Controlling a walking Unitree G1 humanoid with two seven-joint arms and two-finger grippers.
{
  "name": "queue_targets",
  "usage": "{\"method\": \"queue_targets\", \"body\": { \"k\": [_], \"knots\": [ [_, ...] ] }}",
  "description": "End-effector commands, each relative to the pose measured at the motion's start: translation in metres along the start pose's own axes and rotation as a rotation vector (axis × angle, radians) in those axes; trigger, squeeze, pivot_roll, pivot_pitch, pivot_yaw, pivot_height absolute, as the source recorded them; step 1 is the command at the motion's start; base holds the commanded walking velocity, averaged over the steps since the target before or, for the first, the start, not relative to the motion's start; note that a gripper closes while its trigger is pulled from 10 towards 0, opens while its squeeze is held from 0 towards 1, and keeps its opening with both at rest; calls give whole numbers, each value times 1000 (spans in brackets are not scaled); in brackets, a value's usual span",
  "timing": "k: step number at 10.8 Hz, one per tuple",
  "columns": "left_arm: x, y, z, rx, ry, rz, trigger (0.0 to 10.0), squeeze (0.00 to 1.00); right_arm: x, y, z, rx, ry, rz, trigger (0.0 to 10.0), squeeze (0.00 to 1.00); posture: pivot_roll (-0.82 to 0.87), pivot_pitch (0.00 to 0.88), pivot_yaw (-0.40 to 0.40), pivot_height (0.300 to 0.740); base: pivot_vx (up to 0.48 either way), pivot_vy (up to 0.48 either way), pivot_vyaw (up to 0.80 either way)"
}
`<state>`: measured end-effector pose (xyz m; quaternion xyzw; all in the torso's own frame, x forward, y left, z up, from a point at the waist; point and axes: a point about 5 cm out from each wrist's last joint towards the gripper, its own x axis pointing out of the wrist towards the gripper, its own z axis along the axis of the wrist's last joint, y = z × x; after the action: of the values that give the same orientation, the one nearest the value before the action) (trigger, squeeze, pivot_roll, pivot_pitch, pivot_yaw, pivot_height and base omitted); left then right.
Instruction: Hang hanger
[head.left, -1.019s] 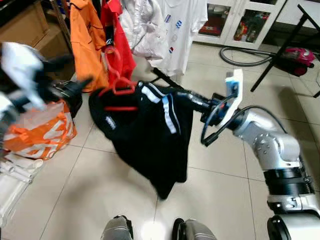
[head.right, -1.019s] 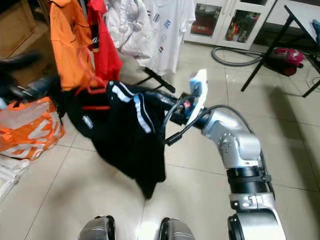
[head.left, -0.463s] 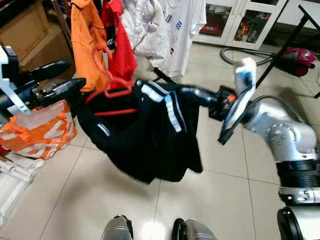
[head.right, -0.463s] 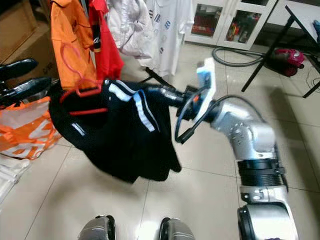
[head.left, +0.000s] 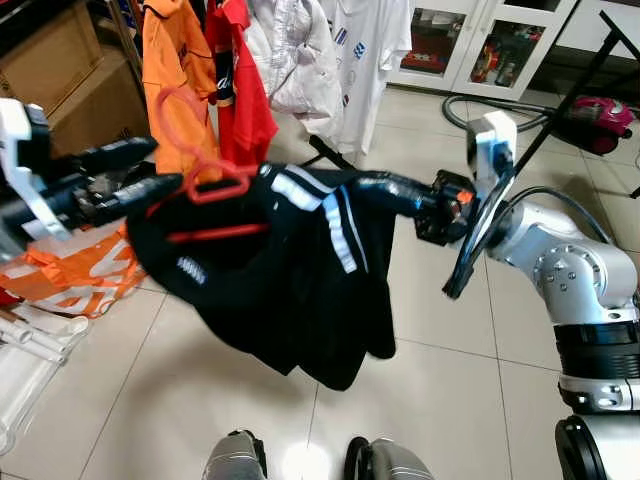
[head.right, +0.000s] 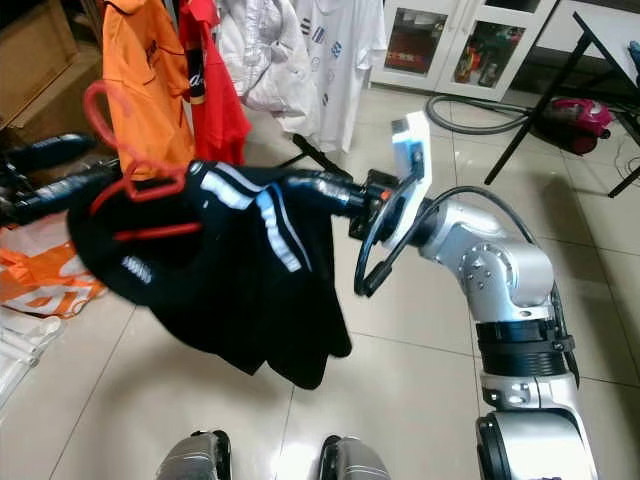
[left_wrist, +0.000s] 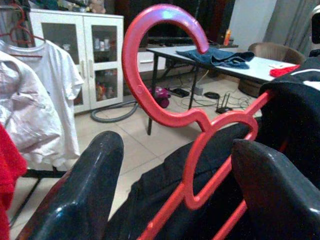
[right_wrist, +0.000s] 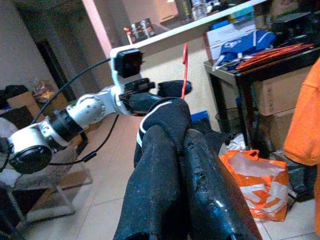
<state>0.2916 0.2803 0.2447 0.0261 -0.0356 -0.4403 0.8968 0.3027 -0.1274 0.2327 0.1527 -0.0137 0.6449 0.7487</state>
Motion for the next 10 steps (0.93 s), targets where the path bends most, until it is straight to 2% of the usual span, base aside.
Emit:
{"method": "queue_targets", "body": {
  "k": [1,5,6,7,9,10],
  "knots": [
    [1,-2,-6,-24,20,-17,10000,0,1,7,8,-28,-21,46,0,0,29,129,-6,740,0,0,0],
    [12,-10,-15,-121,-27,-87,10000,0,-1,12,8,-29,-5,69,0,0,23,117,-6,740,0,0,0],
    [15,-13,-17,-140,-40,-97,8824,0,-3,13,7,-25,3,69,0,0,21,114,-7,740,0,0,0],
    [17,-14,-18,-151,-48,-102,7216,0,-3,13,6,-23,8,70,0,0,20,113,-9,740,0,0,0],
    [19,-17,-24,-140,-5,-114,6863,0,-6,11,5,-22,25,63,0,0,18,109,-12,740,0,0,0],
    [18,-18,-27,-134,21,-121,4392,0,-7,11,4,-19,29,58,0,0,20,108,-12,740,0,0,0]
  ]
}}
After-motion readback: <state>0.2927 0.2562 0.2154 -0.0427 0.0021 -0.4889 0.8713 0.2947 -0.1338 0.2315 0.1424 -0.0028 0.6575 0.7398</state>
